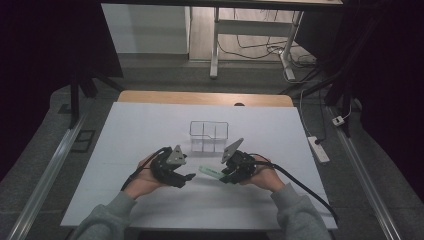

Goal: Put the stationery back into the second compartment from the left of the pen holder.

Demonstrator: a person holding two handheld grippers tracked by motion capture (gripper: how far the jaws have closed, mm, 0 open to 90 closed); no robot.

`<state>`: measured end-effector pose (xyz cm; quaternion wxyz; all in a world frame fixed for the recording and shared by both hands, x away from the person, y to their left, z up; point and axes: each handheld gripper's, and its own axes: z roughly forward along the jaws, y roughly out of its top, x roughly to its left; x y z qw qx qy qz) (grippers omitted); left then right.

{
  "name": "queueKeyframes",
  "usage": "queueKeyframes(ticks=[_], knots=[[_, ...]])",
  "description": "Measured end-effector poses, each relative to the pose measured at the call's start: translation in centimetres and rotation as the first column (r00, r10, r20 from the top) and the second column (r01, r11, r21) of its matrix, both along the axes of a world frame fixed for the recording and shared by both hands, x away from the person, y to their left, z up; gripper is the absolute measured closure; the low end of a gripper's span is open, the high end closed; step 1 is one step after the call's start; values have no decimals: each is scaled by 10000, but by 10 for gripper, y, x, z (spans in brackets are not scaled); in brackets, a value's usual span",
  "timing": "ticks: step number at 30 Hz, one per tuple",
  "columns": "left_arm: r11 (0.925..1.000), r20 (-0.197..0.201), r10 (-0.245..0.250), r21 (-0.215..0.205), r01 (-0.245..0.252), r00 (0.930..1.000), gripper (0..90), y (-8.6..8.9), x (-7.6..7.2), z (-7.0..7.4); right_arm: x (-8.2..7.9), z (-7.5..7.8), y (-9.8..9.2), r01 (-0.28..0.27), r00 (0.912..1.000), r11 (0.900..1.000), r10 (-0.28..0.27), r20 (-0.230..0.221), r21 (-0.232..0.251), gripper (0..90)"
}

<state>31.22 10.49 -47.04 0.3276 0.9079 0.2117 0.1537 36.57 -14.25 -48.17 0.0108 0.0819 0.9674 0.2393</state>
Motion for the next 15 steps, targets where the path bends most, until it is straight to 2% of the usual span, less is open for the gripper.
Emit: queueKeyframes(ticks=[4, 7, 10, 11, 12, 15], knots=[[9986, 77, -437, 313, 434, 9990, 300, -16, 5, 2, -1, -1, 4, -114, 9999, 9999, 114, -2, -19, 662], [9954, -5, -827, 493, 826, 9966, 314, -25, 8, 1, 0, -3, 6, -208, 9998, 9997, 207, -31, -118, 662], [9911, -103, -1128, 706, 1132, 9936, 326, -33, 12, -2, -1, -4, 7, -223, 9997, 9997, 223, -36, -48, 662], [9899, -145, -1190, 759, 1197, 9928, 330, -35, 13, -3, -2, -2, 7, -73, 9999, 9997, 70, -151, -241, 662], [9883, -187, -1268, 827, 1280, 9917, 336, -37, 13, -4, -1, -3, 8, -260, 9996, 9996, 258, -83, -129, 662], [9796, -268, -1617, 1166, 1637, 9865, 361, -44, 14, -8, -3, -3, 12, -361, 9992, 9992, 358, -149, -199, 662]])
